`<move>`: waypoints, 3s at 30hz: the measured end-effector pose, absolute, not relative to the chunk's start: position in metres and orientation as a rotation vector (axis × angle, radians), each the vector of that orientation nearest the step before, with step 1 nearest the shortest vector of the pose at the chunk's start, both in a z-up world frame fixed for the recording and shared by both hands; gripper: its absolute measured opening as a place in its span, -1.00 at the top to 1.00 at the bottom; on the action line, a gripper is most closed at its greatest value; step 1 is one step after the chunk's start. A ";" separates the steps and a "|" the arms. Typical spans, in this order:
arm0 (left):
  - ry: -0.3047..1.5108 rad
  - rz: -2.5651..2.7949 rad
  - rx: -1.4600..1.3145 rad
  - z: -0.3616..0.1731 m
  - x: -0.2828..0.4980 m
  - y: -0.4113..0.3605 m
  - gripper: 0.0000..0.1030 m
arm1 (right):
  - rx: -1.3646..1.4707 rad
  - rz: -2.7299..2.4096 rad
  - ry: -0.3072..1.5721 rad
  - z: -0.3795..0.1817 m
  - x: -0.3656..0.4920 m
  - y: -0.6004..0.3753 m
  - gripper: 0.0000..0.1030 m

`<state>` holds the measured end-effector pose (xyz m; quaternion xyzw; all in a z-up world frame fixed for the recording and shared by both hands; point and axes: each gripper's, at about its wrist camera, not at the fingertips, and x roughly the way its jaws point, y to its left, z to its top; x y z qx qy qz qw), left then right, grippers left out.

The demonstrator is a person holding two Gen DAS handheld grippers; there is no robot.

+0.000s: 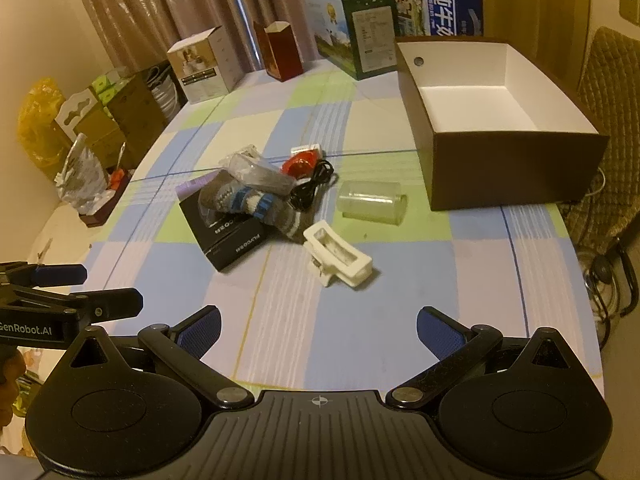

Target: Organize objects

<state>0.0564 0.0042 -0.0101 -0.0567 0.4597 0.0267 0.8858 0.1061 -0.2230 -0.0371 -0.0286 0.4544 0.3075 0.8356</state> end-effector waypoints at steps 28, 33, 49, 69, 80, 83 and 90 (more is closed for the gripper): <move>1.068 0.182 -0.128 -0.060 0.121 0.025 -0.98 | -0.251 0.905 0.895 -0.110 0.191 -0.170 -0.52; 1.094 0.213 -0.147 -0.071 0.127 0.028 -0.98 | -0.321 0.952 0.914 -0.128 0.202 -0.159 -0.37; 1.147 0.263 -0.166 -0.086 0.150 0.026 -0.98 | -0.396 1.024 0.947 -0.154 0.223 -0.151 0.27; 1.014 0.048 0.090 -0.057 0.248 0.005 -0.88 | -0.066 0.900 0.901 -0.065 0.264 -0.228 0.27; 1.113 -0.177 0.305 -0.092 0.311 0.012 -0.80 | 0.110 0.597 0.953 -0.069 0.254 -0.263 0.27; 1.157 -0.221 0.350 -0.102 0.322 0.009 -0.79 | 0.129 0.549 0.954 -0.069 0.249 -0.270 0.27; 1.245 -0.249 0.349 -0.120 0.339 0.009 -0.06 | 0.157 0.483 0.947 -0.066 0.243 -0.285 0.27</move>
